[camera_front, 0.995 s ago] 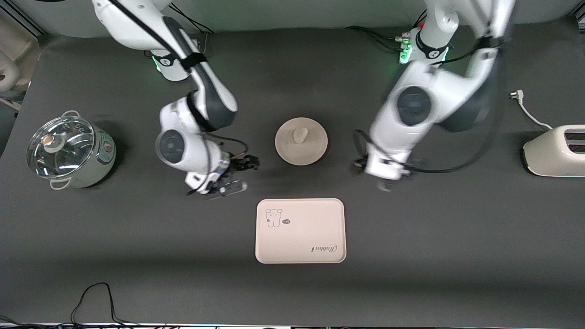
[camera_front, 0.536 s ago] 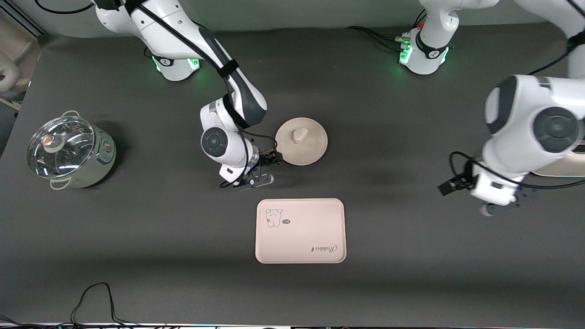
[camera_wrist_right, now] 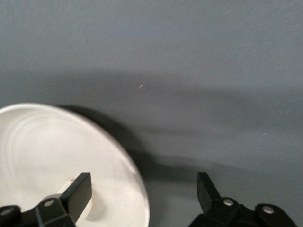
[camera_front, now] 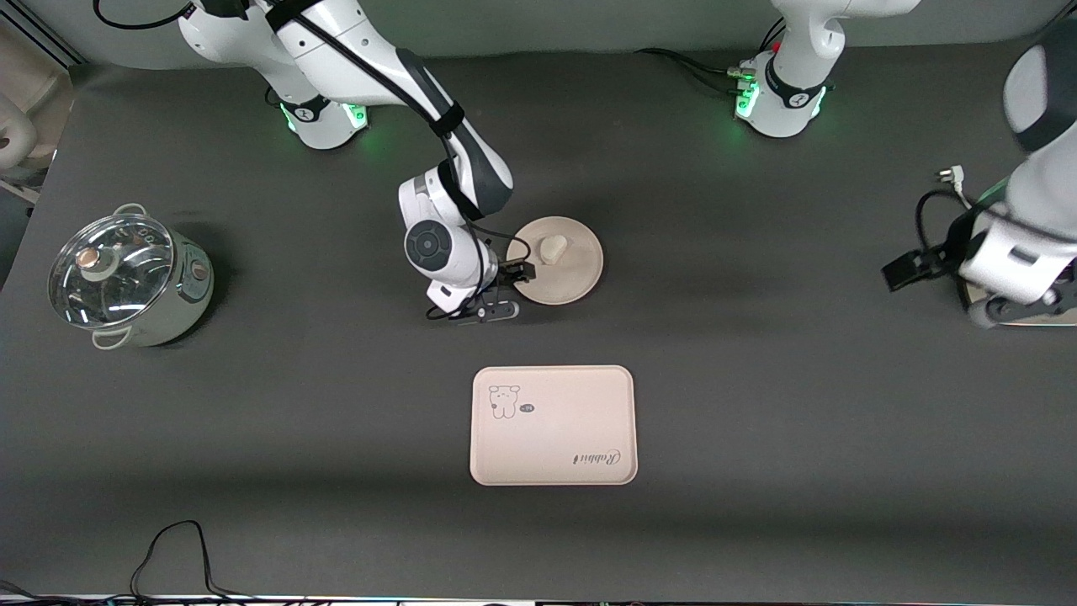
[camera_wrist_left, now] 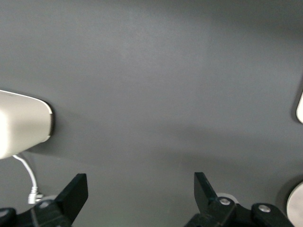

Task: Place bun in plate and plate on tray
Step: 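Grasp the plate rim with the right gripper and lift it, then lower the plate onto the bunny tray and open the right gripper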

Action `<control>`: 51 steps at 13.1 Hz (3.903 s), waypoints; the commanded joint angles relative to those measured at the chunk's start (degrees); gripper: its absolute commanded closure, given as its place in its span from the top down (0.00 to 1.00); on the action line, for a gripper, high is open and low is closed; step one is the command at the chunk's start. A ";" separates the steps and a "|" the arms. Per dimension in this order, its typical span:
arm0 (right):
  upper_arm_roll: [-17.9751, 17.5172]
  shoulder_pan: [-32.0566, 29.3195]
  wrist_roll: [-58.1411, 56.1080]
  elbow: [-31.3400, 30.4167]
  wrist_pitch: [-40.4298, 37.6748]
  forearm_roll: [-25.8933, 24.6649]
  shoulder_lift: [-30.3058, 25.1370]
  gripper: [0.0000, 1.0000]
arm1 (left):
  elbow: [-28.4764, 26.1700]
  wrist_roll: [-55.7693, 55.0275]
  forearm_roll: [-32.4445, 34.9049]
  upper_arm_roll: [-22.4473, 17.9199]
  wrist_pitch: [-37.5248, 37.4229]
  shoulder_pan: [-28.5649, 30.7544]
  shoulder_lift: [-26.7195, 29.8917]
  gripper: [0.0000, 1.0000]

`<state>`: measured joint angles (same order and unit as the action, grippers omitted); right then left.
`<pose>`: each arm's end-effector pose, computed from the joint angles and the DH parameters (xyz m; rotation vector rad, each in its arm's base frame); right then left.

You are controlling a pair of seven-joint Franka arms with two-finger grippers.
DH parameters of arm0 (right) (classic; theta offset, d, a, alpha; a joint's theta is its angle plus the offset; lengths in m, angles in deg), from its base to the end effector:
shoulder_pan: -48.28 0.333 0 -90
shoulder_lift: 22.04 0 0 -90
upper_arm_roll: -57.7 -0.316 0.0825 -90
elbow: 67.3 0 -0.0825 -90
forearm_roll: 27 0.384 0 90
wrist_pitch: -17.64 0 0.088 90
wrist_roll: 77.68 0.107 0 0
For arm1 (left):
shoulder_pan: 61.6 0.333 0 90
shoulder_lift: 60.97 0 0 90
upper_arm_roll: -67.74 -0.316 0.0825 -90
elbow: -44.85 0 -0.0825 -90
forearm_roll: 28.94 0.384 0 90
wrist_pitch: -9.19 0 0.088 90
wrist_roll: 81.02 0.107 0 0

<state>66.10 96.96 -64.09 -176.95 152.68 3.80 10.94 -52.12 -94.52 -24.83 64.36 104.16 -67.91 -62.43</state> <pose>0.4632 0.4049 0.1845 -2.9277 -0.1147 0.3282 0.5635 -0.0221 0.5603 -3.0482 -0.2691 0.0755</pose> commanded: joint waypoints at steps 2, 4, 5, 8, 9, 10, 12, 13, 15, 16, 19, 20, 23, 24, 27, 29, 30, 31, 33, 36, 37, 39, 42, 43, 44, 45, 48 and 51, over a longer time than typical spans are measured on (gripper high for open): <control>0.75 2.56 1.17 -1.18 0.66 1.37 -0.28 0.89 | -1.91 7.07 -2.00 -0.14 -1.45 3.32 3.74 1.00; 0.75 3.17 0.73 -1.62 0.66 1.28 -0.28 0.77 | -1.21 7.25 -2.00 0.99 -1.54 4.90 3.22 1.00; 0.75 3.17 0.38 -2.49 0.75 1.37 -0.37 0.71 | -0.60 7.17 -2.00 4.57 -1.98 8.04 2.87 1.00; 0.75 3.26 0.03 -3.11 0.66 1.19 -0.37 0.54 | -0.33 7.25 -1.83 5.15 -2.25 7.91 2.78 1.00; 0.75 3.26 -0.93 -3.11 0.66 1.02 -0.20 0.44 | -0.41 7.25 -1.83 1.22 -2.34 3.89 2.69 1.00; 0.75 3.26 -2.33 -3.29 0.49 1.02 -0.19 0.31 | -0.41 7.25 -1.83 -1.95 -2.42 0.72 2.69 1.00; 0.75 3.17 -2.34 -3.47 0.40 1.02 -0.37 0.02 | -0.24 7.17 -1.83 -2.51 -2.42 0.16 2.86 1.00; 0.83 3.09 -2.26 -3.47 0.14 1.02 -0.72 0.00 | -0.33 7.17 -1.83 -2.60 -2.51 0.16 2.87 1.00; 1.10 2.56 -1.73 -3.38 -0.39 1.10 -1.16 0.00 | -0.24 7.17 -1.83 -2.86 -2.43 -0.36 2.87 1.00; 1.27 2.47 -1.56 -3.38 -0.39 1.28 -1.42 0.00 | -0.24 7.17 -1.66 -2.86 -2.34 -0.71 2.87 1.00; 1.27 -0.25 -1.82 -2.15 -1.79 1.28 -2.91 0.00 | 0.72 7.17 -1.13 -3.21 -2.42 -2.29 2.69 1.00; 1.27 -1.39 -2.08 -0.84 -4.76 1.28 -3.53 0.00 | 0.99 7.25 -0.86 -3.39 -2.34 -2.39 2.43 1.00; 1.27 -6.04 -2.08 6.53 -16.44 1.28 -4.24 0.00 | 3.71 7.25 -0.60 -3.39 -2.34 -2.65 0.85 1.00; 1.27 -7.62 -2.17 9.08 -19.70 1.28 -4.24 0.00 | 3.89 7.25 -0.08 -3.48 -2.25 -3.78 0.67 1.00; 1.27 -11.84 -5.22 16.19 -27.52 1.28 -3.80 0.00 | 5.91 7.43 0.98 -4.53 -2.51 -4.41 0.23 1.00; 1.27 -13.78 -6.39 21.64 -30.27 1.37 -3.36 0.00 | 7.66 10.31 0.63 -4.62 -3.21 -3.88 0.14 1.00; 1.27 -14.22 -6.47 24.46 -30.36 1.28 -2.84 0.00 | 8.19 10.42 0.54 -4.62 -3.74 -3.97 -0.03 1.00; 1.27 -15.10 -6.48 27.44 -31.32 0.24 -2.57 0.00 | 8.63 10.07 0.54 -4.62 -3.83 -4.06 0.05 1.00; 1.19 -16.77 -5.69 36.04 -34.57 -0.83 0.84 0.00 | 10.21 10.07 0.46 -4.53 -5.67 -4.06 -0.03 1.00; 0.92 -19.50 -3.93 48.88 -35.46 -0.22 8.48 0.00 | 10.75 10.33 0.54 -4.53 -6.82 -3.88 -0.21 1.00; 0.66 -20.29 -3.84 52.57 -34.94 -0.13 11.55 0.00 | 10.66 10.33 0.54 -4.53 -6.91 -3.88 -0.30 1.00; 0.57 -20.29 -2.88 56.73 -31.97 -0.13 15.70 0.00 | 10.66 10.51 0.54 -4.53 -6.99 -3.88 -0.30 1.00; -1.26 -20.29 -2.00 56.56 -21.09 1.01 20.53 0.00 | 10.57 10.77 0.54 -4.53 -6.91 -3.79 -0.30 1.00; -2.41 -20.90 -1.99 56.56 -17.22 3.10 22.81 0.00 | 10.57 10.60 0.72 -4.53 -6.91 -3.88 -0.30 1.00; -2.59 -20.91 -1.99 56.56 -13.87 4.00 24.75 0.00 | 10.57 10.07 0.63 -4.44 -6.99 -3.97 -0.30 1.00; -3.29 -20.91 -2.08 56.56 -11.06 4.27 26.42 0.00 | 10.57 10.07 0.63 -4.44 -6.99 -3.97 -0.30 1.00; -4.35 -21.00 -2.61 56.56 -7.69 4.27 29.95 0.00 | 9.78 10.07 -0.51 -4.44 -7.08 -4.06 -0.30 1.00; -4.35 -21.00 -2.78 56.48 -7.34 4.18 30.83 0.00 | 6.99 9.98 -2.52 -4.27 -5.77 -4.32 0.05 1.00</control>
<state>62.59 76.73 -67.49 -123.35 145.39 6.74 40.52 -43.65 -84.96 -25.91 60.61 98.52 -71.31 -62.57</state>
